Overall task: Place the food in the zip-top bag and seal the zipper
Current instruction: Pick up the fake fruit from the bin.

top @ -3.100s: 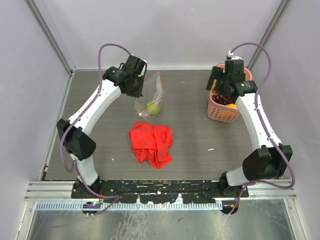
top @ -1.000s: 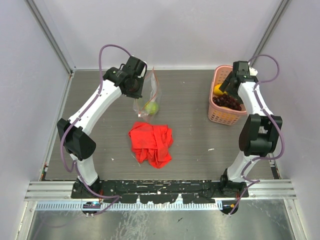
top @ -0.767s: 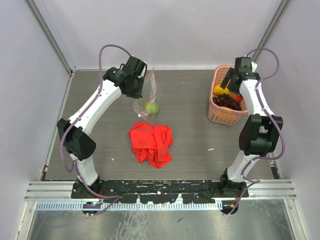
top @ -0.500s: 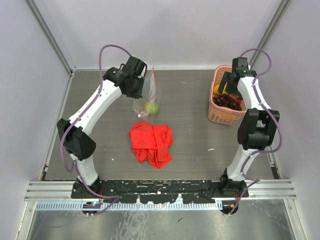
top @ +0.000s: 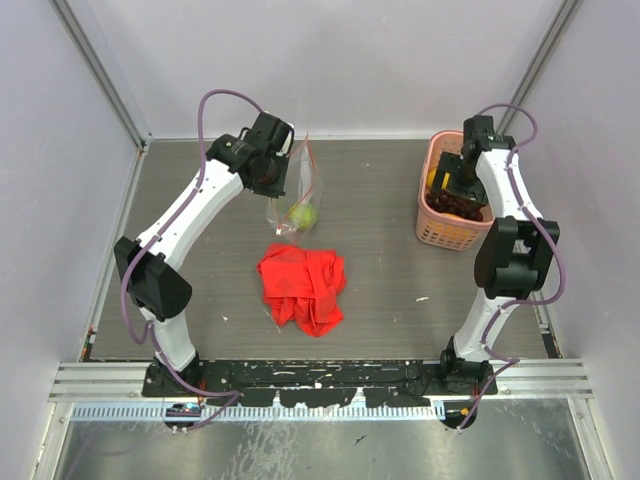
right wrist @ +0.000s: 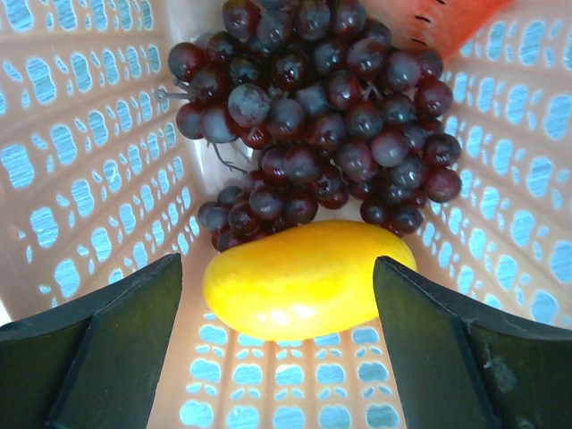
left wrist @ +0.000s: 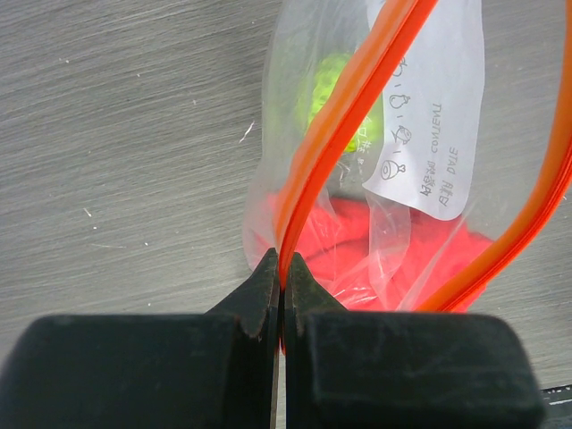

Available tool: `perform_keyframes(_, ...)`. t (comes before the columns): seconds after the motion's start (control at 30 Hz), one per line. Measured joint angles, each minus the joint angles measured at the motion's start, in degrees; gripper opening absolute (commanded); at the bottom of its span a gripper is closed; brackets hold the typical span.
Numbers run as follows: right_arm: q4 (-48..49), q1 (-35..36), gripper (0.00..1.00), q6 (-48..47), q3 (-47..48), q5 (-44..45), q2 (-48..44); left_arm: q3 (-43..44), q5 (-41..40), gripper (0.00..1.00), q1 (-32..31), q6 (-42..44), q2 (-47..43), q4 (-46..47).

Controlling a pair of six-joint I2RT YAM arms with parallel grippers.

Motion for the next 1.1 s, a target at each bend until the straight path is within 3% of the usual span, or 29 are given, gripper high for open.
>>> perform_keyframes(0.6,-9.27,1.05,0.90,-2.27,1.62,1.79,-0.44,0.00,1.36,0.00,0.00,0.00,0.00,0.00)
perform_keyframes(0.97,-9.01,2.34,0.88,-4.59,1.01,0.96,4.52,-0.02,1.75,0.00,0.00,0.00,0.00,0.00)
perform_keyframes(1.1,-7.10,2.32,0.82,-4.55,0.98,-0.09,4.83,0.00,1.75,0.00,0.00,0.00,0.00,0.00)
